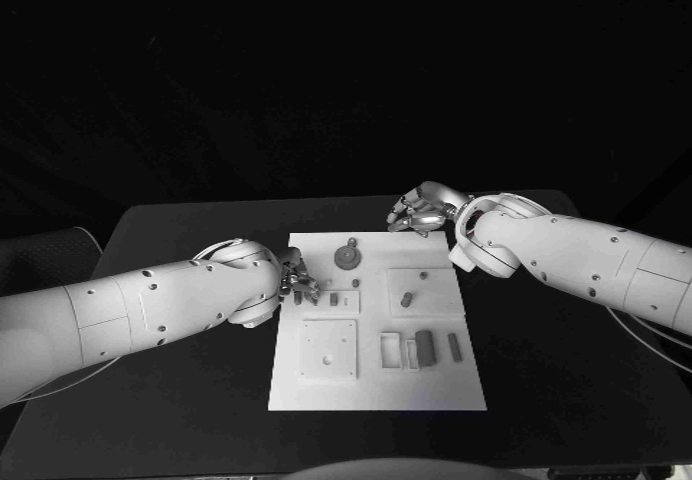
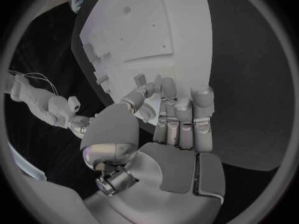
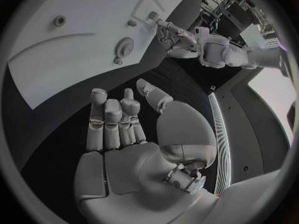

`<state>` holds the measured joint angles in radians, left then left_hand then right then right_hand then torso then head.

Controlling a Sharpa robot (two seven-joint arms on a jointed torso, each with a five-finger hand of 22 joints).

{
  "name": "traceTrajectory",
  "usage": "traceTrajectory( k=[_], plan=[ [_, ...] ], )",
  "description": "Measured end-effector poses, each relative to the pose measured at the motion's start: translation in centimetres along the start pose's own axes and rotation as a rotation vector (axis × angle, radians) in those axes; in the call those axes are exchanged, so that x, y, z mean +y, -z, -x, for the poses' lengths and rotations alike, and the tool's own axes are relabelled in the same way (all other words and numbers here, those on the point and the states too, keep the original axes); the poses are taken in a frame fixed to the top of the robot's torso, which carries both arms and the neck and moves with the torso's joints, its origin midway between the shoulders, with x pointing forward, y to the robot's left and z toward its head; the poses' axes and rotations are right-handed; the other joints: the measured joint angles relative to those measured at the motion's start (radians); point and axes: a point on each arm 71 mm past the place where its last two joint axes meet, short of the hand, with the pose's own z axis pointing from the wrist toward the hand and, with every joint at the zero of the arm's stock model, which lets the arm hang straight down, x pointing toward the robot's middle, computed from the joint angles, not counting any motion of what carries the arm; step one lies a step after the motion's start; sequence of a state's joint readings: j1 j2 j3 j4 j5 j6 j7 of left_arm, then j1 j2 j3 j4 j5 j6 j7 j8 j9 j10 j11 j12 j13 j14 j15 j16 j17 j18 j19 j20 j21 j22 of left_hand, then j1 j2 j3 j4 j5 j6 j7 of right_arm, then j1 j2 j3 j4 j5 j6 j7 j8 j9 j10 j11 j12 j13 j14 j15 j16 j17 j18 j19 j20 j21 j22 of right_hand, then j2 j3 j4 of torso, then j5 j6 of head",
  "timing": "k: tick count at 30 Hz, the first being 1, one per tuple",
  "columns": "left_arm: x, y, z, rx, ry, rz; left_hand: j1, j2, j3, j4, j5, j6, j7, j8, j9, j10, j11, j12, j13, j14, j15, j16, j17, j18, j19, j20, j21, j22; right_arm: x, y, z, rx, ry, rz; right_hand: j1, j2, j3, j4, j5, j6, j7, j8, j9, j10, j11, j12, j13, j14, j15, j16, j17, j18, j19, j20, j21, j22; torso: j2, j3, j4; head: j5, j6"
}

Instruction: Assemble the parts on the task board

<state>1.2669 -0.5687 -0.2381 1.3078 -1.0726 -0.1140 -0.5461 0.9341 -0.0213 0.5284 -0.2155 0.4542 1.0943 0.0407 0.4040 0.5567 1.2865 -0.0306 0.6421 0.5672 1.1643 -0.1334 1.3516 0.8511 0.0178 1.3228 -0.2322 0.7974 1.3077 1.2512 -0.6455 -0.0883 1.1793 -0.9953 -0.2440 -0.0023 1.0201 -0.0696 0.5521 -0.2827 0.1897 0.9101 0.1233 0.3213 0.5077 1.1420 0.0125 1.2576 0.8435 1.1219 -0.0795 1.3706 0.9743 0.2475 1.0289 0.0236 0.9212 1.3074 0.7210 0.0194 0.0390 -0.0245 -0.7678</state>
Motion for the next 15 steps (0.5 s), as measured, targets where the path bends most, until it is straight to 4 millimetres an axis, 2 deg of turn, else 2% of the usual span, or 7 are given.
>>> traceTrajectory(
  k=[5, 6, 7, 10, 15],
  plan=[
    [-0.07, -0.15, -0.3, 0.005, -0.007, 0.002, -0.009, -0.009, 0.003, 0.02, -0.01, 0.005, -0.001, 0.0, 0.0, 0.003, -0.003, 0.001, 0.002, 0.003, -0.001, 0.0, 0.0, 0.0, 0.002, -0.003, 0.0, 0.0, -0.03, 0.02, 0.02, 0.0, 0.0, 0.0, 0.0, 0.0, 0.0, 0.0, 0.0, 0.0, 0.0, 0.0, 0.0, 0.0, 0.0, 0.0, 0.0, -0.001, 0.0, 0.0, 0.0, 0.0, 0.0, 0.0, 0.0, 0.0, 0.0, -0.0002, -0.0002, 0.0, -0.001],
    [-0.05, -0.17, -0.32, 0.005, -0.007, 0.003, -0.012, -0.012, 0.004, 0.027, -0.011, 0.011, -0.007, 0.003, 0.0, 0.009, -0.009, 0.005, 0.002, 0.009, -0.006, 0.0, 0.0, 0.0, 0.004, -0.005, 0.0, 0.0, -0.03, 0.03, 0.02, 0.0, 0.0, 0.0, 0.0, 0.0, 0.0, 0.0, 0.0, 0.0, 0.0, 0.0, 0.0, 0.0, 0.0, 0.0, 0.0, -0.002, 0.0, 0.0, 0.0, 0.0, 0.0, 0.0, 0.0, 0.0, 0.0, -0.0003, -0.0002, -0.001, -0.001],
    [-0.02, -0.19, -0.3, 0.004, -0.008, 0.004, -0.017, -0.017, 0.002, 0.034, -0.027, 0.017, -0.013, 0.003, 0.0, 0.018, -0.018, 0.006, 0.003, 0.017, -0.014, 0.0, 0.0, 0.0, 0.009, -0.01, 0.0, 0.0, -0.02, 0.03, 0.02, 0.0, 0.0, 0.0, 0.0, 0.0, 0.0, 0.0, 0.0, 0.0, 0.0, 0.0, 0.0, 0.0, 0.0, 0.0, 0.0, -0.004, -0.001, 0.0, 0.0, 0.0, 0.0, 0.0, 0.0, 0.0, 0.0, -0.0003, -0.0002, -0.001, -0.001],
    [-0.01, -0.2, -0.27, 0.002, -0.01, 0.005, -0.018, -0.02, -0.001, 0.039, -0.045, 0.021, -0.015, 0.003, 0.0, 0.024, -0.024, 0.006, 0.003, 0.023, -0.019, 0.0, 0.0, 0.0, 0.016, -0.017, 0.0, 0.0, 0.01, 0.04, 0.0, 0.0, 0.0, 0.001, 0.0, 0.0, 0.0, 0.0, 0.0, 0.0, 0.0, 0.0, 0.0, 0.0, 0.0, 0.0, 0.0, -0.004, -0.001, 0.0, 0.0, 0.0, 0.0, 0.0, 0.0, 0.0, 0.0, -0.0003, -0.0002, -0.001, -0.001],
    [-0.01, -0.22, -0.27, 0.0, -0.014, 0.005, -0.028, -0.022, -0.003, 0.042, -0.049, 0.024, -0.018, 0.005, 0.0, 0.031, -0.031, 0.006, 0.003, 0.028, -0.023, 0.0, 0.0, 0.0, 0.019, -0.02, 0.0, 0.0, 0.1, 0.05, -0.06, 0.002, -0.001, 0.003, 0.0, 0.0, 0.0, 0.0, 0.0, 0.0, -0.001, 0.0, 0.0, 0.0, 0.0, 0.0, 0.0, -0.004, -0.001, 0.0, 0.0, -0.001, 0.0, 0.0, 0.0, 0.0, 0.0, -0.0003, -0.0002, -0.002, -0.002]
  ],
)
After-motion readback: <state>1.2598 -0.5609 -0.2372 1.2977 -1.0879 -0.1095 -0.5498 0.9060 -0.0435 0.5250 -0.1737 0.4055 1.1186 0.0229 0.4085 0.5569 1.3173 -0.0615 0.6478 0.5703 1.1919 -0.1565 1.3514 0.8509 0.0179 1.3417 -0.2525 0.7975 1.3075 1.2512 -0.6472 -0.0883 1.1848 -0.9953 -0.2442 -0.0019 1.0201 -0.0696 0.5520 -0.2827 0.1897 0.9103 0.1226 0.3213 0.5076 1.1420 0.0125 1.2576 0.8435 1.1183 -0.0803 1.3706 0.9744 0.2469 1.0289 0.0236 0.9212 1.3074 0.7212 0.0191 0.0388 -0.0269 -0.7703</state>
